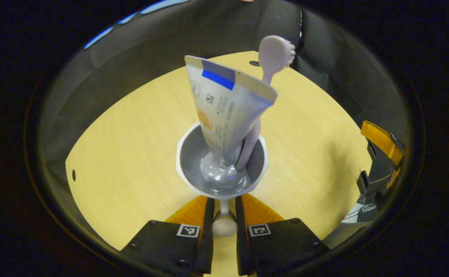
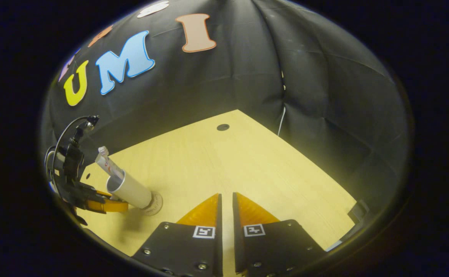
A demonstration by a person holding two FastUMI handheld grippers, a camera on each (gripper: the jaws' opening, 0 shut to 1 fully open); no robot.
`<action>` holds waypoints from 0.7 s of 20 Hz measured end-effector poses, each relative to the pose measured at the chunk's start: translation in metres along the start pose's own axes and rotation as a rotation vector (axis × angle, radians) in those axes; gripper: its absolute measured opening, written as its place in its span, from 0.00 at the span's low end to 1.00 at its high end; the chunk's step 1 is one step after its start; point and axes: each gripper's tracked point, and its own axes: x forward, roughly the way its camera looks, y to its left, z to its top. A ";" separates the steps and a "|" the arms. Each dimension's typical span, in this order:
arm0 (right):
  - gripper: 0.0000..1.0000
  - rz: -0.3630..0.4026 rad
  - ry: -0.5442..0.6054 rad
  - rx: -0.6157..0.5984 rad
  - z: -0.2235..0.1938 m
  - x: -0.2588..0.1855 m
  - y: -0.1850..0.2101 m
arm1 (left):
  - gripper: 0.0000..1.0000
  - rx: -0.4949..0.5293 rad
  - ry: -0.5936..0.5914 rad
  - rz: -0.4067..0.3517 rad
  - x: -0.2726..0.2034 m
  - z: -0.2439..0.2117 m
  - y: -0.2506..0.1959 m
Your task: Put the toothbrush and toothpaste on the desktop into the cup, then pick up the cup and place it on the coaster on the desktop.
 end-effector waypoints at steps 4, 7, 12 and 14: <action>0.13 -0.016 0.001 0.024 0.003 0.000 -0.013 | 0.31 0.012 0.020 0.001 0.010 0.000 -0.012; 0.13 -0.020 0.001 0.031 0.001 -0.001 -0.021 | 0.31 0.009 0.028 0.009 0.018 0.003 -0.018; 0.13 -0.011 0.007 0.025 0.003 0.001 -0.024 | 0.33 0.019 0.009 0.040 0.016 -0.002 -0.021; 0.13 -0.001 0.006 0.019 0.006 0.000 -0.022 | 0.37 0.014 -0.015 0.058 0.008 0.000 -0.018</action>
